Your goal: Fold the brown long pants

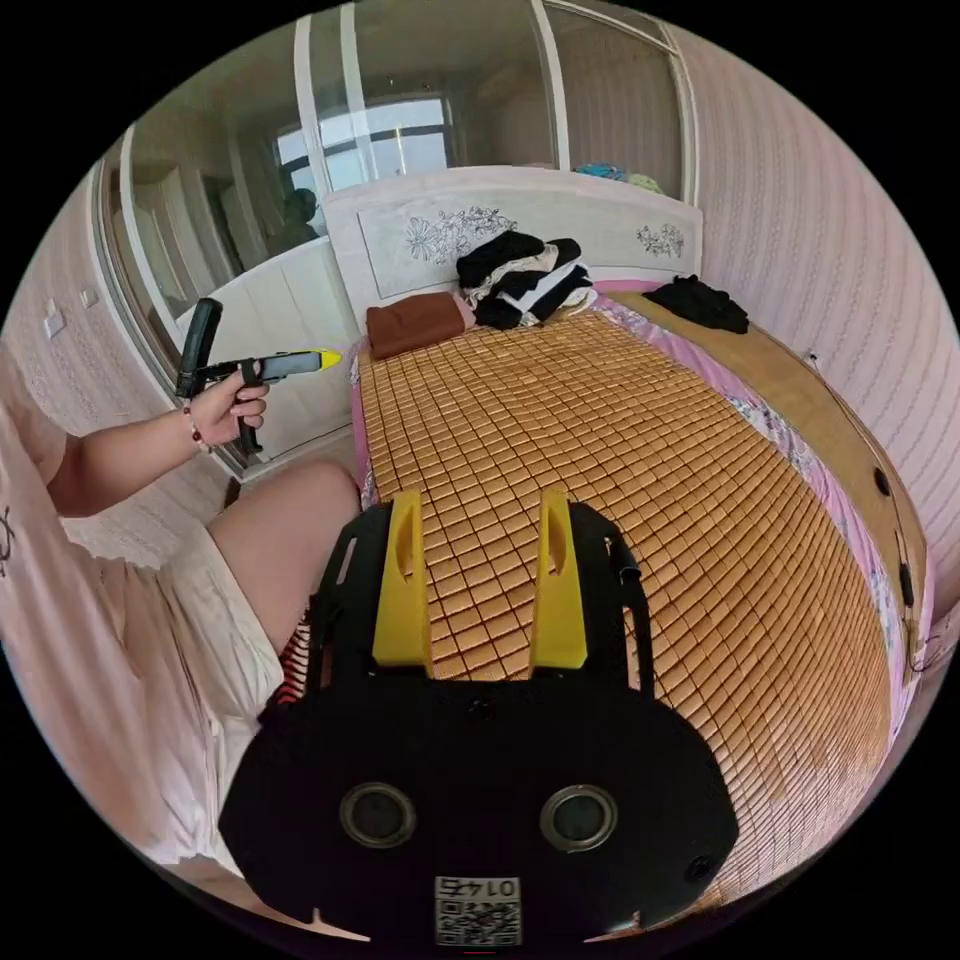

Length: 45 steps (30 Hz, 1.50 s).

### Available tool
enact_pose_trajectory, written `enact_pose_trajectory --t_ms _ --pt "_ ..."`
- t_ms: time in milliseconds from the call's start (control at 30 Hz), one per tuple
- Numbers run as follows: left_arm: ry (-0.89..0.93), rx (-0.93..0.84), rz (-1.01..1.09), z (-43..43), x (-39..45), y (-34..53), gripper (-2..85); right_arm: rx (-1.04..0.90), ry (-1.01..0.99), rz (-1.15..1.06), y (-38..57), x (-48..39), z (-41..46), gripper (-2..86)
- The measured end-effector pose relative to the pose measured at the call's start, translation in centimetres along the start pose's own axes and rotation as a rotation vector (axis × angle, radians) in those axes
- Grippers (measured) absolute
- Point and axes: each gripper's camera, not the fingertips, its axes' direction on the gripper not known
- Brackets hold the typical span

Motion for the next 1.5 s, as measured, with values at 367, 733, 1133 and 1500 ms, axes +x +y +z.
enact_pose_trajectory --t_ms 367,733,1133,1500 --pt "-0.287 0.11 -0.277 -5.9 -24.5 -10.3 8.7 -0.103 -0.4 0.064 -26.2 -0.4 28.9 17.3" --pt "-0.155 0.114 -0.42 -4.0 -40.0 -22.5 14.1 -0.188 -0.354 0.085 -41.8 -1.9 48.3 17.2" --pt "-0.107 0.002 -0.342 -5.0 -44.9 -29.9 5.7 -0.209 -0.466 0.416 -48.6 1.3 59.8 9.9" --pt "0.154 0.136 -0.054 -13.8 -34.6 -39.5 1.6 0.031 -0.586 0.177 -49.8 3.8 45.5 2.6"
